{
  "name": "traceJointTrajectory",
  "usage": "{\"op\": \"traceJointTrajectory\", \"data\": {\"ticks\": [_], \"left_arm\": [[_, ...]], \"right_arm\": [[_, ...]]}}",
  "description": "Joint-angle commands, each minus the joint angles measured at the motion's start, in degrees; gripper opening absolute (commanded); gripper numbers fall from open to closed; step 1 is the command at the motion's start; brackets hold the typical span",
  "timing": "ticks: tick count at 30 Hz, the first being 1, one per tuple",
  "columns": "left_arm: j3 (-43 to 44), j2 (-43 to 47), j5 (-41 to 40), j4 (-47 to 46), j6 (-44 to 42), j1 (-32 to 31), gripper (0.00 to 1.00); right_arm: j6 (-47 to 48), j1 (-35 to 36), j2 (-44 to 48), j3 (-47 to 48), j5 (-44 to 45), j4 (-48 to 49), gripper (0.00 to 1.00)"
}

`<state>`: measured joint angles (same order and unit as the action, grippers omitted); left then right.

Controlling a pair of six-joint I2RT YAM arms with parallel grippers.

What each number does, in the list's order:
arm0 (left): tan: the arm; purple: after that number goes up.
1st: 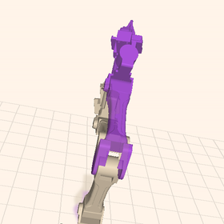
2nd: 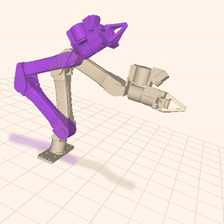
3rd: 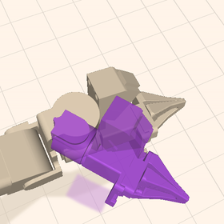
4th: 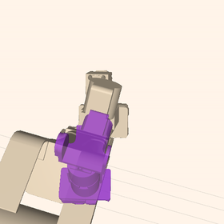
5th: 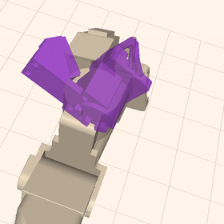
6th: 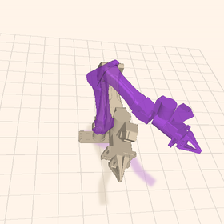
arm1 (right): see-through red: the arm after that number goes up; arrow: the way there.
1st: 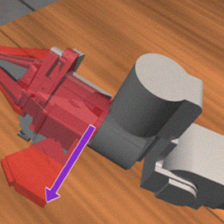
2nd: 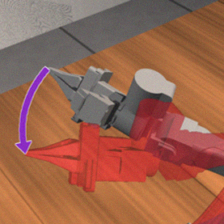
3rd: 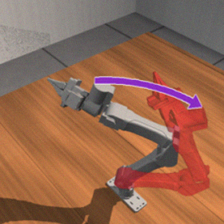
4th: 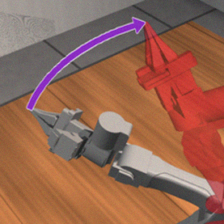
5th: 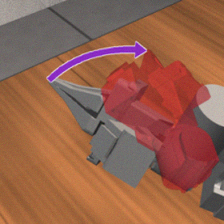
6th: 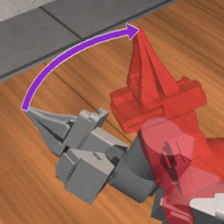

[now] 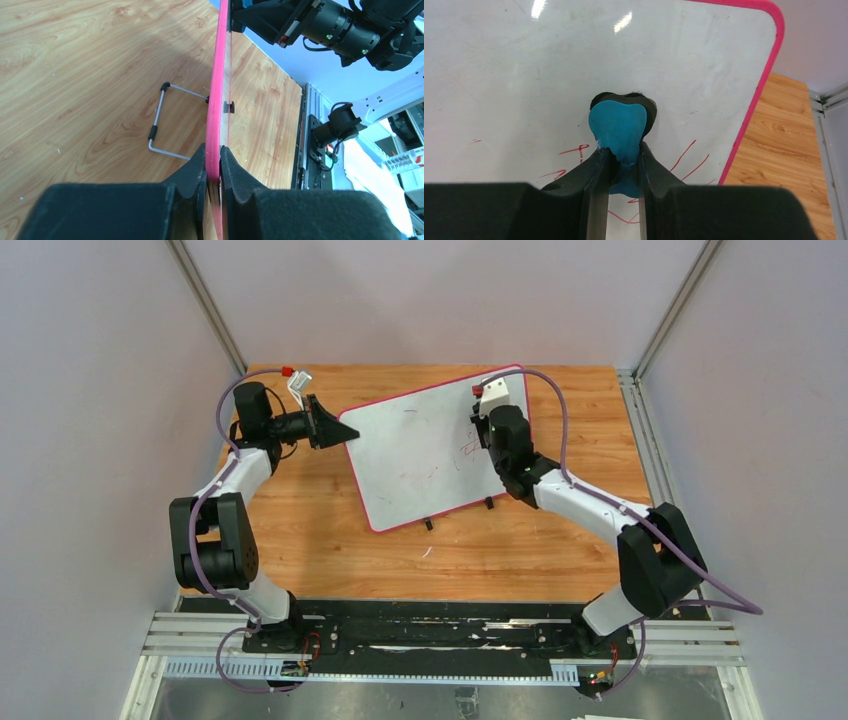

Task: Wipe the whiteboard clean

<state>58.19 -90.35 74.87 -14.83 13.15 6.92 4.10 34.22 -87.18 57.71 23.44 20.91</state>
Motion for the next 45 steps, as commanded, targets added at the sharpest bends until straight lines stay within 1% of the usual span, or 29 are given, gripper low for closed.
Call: {"op": "traceJointTrajectory", "data": {"ticks": [1,6,11,14,19,28,32,38,41,45], "left_arm": [[0.03,0.23,-1.14,-1.43,-3.22,0.07,0.00],[-0.01,0.12,-0.96,-1.35,-3.22,0.06,0.00],[-0.02,0.04,-0.87,-1.43,-3.22,0.05,0.00],[-0.10,0.36,-0.70,-1.43,-3.08,0.07,0.00],[-0.44,0.76,-0.44,-1.43,-3.30,0.03,0.00],[-0.54,0.89,-0.16,-1.43,-3.31,0.04,0.00],[-0.39,0.87,-0.16,-1.41,-3.24,0.18,0.00],[-0.19,0.41,-0.43,-1.42,-3.13,0.12,0.00],[-0.35,0.74,-0.49,-1.43,-3.13,0.12,0.00],[-0.54,1.04,-0.53,-1.42,-3.13,0.12,0.00]], "right_arm": [[-2.40,3.00,0.68,-1.33,-2.76,1.05,0.01],[-2.83,8.84,-1.29,-0.61,-2.69,2.76,0.01],[-1.12,14.53,-4.97,3.43,-2.04,3.09,0.01],[0.07,16.12,-7.04,5.74,0.08,2.39,0.01],[1.59,14.47,-6.54,4.57,4.30,1.89,0.01],[1.68,2.78,0.19,-0.04,2.86,-0.04,0.01],[1.41,-0.08,3.01,-2.56,2.74,-0.32,0.01],[-2.14,0.45,4.09,-6.43,-1.96,1.13,0.01],[-2.82,2.78,3.17,-8.04,-2.28,3.71,0.01],[-3.48,7.22,1.21,-7.79,-2.52,5.41,0.01]]}}
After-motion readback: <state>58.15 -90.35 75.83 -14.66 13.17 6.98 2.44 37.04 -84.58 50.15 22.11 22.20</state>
